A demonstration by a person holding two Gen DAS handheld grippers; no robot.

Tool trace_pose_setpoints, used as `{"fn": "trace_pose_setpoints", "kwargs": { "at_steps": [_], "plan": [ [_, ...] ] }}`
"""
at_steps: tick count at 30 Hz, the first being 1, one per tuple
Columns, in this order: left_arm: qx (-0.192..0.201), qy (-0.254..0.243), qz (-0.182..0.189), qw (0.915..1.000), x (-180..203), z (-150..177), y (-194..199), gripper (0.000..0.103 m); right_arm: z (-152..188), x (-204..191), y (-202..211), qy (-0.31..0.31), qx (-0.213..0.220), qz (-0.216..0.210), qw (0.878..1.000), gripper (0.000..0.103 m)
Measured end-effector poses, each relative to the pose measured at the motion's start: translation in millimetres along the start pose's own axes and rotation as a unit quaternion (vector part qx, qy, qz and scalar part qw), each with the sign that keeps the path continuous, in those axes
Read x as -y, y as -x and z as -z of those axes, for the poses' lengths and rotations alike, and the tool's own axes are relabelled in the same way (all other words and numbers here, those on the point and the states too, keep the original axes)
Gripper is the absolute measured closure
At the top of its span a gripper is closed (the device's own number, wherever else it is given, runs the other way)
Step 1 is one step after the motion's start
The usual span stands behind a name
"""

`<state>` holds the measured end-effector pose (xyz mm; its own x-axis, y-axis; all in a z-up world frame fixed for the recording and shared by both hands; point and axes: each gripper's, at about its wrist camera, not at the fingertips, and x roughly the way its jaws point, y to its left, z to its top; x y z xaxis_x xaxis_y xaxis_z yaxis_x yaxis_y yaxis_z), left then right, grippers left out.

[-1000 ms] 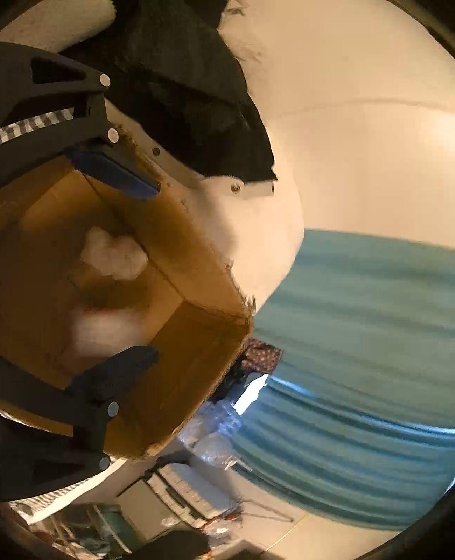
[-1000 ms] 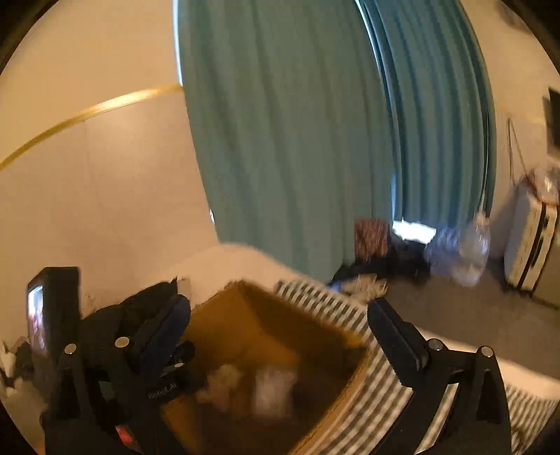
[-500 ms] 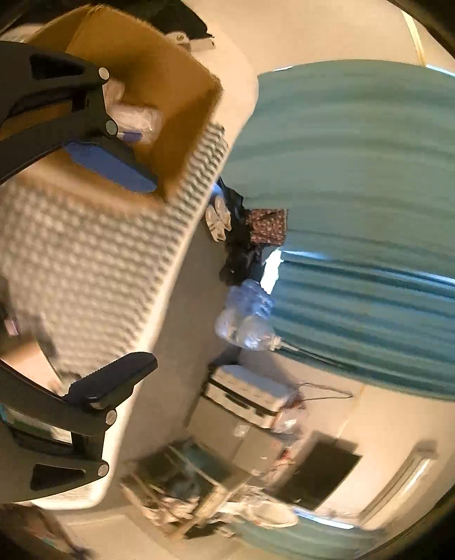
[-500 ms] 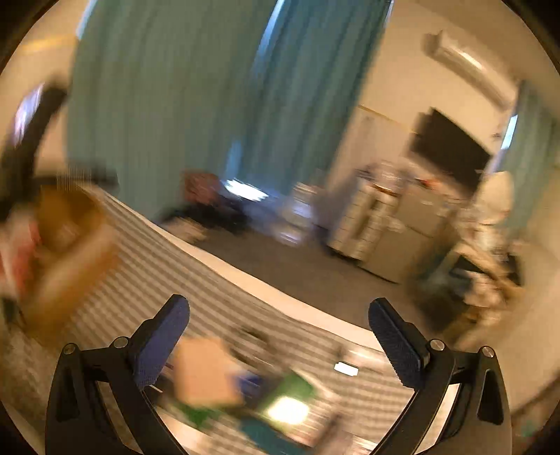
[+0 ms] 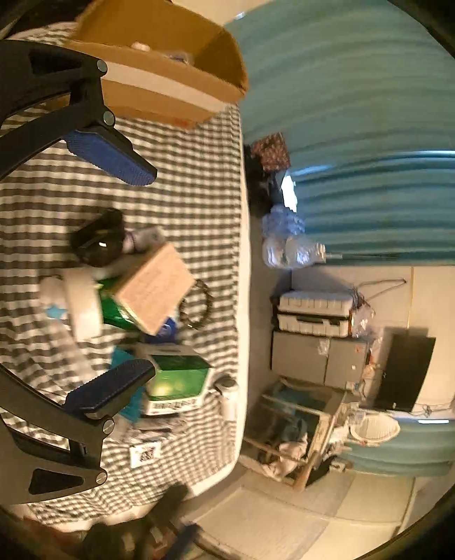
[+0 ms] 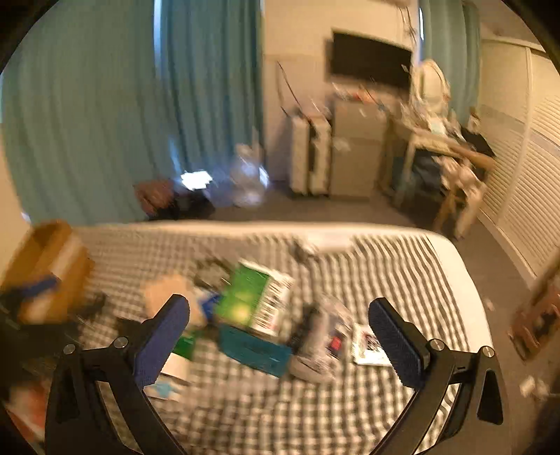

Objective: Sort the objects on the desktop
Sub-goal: 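Return both tools to the pile on the bed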

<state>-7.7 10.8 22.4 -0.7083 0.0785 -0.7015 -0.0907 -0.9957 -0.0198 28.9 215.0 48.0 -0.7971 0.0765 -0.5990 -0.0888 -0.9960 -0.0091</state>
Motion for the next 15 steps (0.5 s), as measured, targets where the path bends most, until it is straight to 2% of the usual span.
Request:
{"fn": "trace_pose_setpoints", "kwargs": {
  "at_steps": [4,6,10,15],
  "plan": [
    [-0.029,0.055,0.055,0.9966,2.1,4.7,9.4,0.001,9.8,-15.5,23.0,0.034,0.015,0.000,0.999,0.000],
    [-0.020,0.065,0.053,0.9963,2.2,0.2,14.8,0.001,14.6,-15.5,17.8,0.039,0.001,0.002,0.999,0.000],
    [-0.011,0.077,0.026,0.9967,1.0,5.9,8.6,0.001,16.8,-12.4,-4.7,0.035,-0.033,0.000,0.999,0.000],
    [-0.039,0.087,0.023,0.9952,-11.9,8.7,-22.3,0.001,29.5,-7.2,-24.5,0.030,-0.056,-0.008,0.998,0.000]
  ]
}}
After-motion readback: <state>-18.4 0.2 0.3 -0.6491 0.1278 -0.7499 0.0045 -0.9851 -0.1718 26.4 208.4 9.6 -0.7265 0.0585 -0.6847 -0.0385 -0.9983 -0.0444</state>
